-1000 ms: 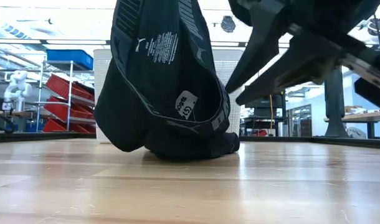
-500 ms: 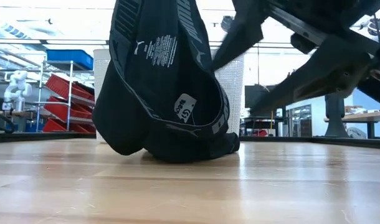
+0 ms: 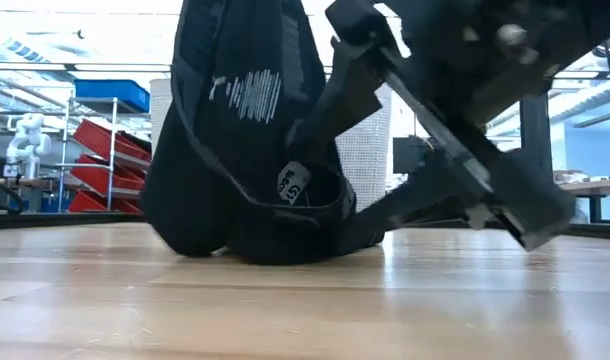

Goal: Sort clothes
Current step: Put the black underwear into the white bin

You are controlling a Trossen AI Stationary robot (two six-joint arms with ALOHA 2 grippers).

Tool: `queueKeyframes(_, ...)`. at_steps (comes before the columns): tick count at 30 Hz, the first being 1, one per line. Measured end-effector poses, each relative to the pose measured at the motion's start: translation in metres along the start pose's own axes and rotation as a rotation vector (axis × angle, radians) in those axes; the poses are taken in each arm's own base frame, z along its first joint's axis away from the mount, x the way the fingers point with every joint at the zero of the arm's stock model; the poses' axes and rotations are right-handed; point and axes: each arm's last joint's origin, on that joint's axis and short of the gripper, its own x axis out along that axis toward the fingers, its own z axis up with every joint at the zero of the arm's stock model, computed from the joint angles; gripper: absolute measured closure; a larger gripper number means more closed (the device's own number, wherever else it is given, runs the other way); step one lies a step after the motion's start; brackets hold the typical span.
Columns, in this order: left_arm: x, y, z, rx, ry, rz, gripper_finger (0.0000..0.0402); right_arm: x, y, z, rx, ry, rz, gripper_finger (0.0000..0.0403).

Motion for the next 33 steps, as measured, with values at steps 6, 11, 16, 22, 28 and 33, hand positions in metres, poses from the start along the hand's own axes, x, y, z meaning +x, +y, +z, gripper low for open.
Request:
queueKeyframes(6,0.010,0.003,-0.006,0.002,0.048,0.028,0.0392,0.004,-0.003,-0.002,0.049,0.008,-0.004,0.0120)
queueKeyframes(11,0.010,0.003,-0.006,0.007,0.047,0.032,0.0392,0.003,-0.003,-0.002,0.050,0.006,-0.002,0.0186)
queueKeyframes(16,0.009,0.005,-0.009,0.008,0.075,0.052,0.0392,0.003,-0.002,-0.002,0.090,0.010,-0.004,0.0277)
queueKeyframes(22,0.008,0.012,-0.018,0.011,0.141,0.162,0.0392,0.000,-0.001,-0.001,0.047,0.047,-0.065,0.0391)
queueKeyframes(28,0.007,0.013,-0.020,0.013,0.160,0.180,0.0392,-0.021,-0.008,0.005,-0.092,0.140,-0.255,0.0400)
queueKeyframes(33,0.007,0.013,-0.020,0.014,0.161,0.180,0.0392,-0.052,-0.032,0.011,-0.091,0.161,-0.364,0.0401)
